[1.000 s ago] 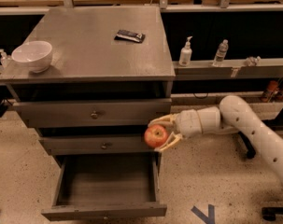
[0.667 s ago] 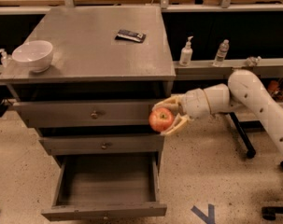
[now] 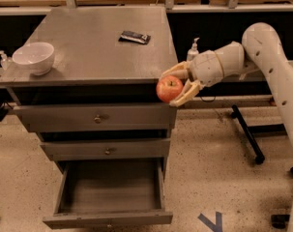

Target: Pick apple from bottom drawer and place on counter

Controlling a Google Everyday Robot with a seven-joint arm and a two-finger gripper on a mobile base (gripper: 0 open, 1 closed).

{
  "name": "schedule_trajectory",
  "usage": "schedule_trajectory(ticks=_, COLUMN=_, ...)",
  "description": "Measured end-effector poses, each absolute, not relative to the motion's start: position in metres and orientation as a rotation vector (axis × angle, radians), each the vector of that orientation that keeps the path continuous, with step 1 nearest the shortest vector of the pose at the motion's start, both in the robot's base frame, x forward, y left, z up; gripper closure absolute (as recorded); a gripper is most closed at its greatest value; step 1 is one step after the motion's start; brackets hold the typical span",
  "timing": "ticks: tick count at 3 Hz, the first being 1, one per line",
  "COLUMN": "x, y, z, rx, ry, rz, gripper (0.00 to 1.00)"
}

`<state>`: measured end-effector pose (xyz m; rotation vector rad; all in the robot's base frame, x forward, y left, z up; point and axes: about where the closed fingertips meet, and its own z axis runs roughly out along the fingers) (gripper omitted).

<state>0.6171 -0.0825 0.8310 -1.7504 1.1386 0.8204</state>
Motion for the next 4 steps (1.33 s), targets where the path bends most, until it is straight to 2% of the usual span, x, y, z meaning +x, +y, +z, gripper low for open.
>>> schedule_trajectory(ticks=2, x=0.686, y=-0.089, z=0.876, rx=-1.465, ry=1.192, rz=0.801, gripper=1.0)
schedule_trajectory(ticks=4, x=0.741, y=-0.082, z=0.862, rx=-1.347, ry=1.421, rz=0.677, gripper=0.99)
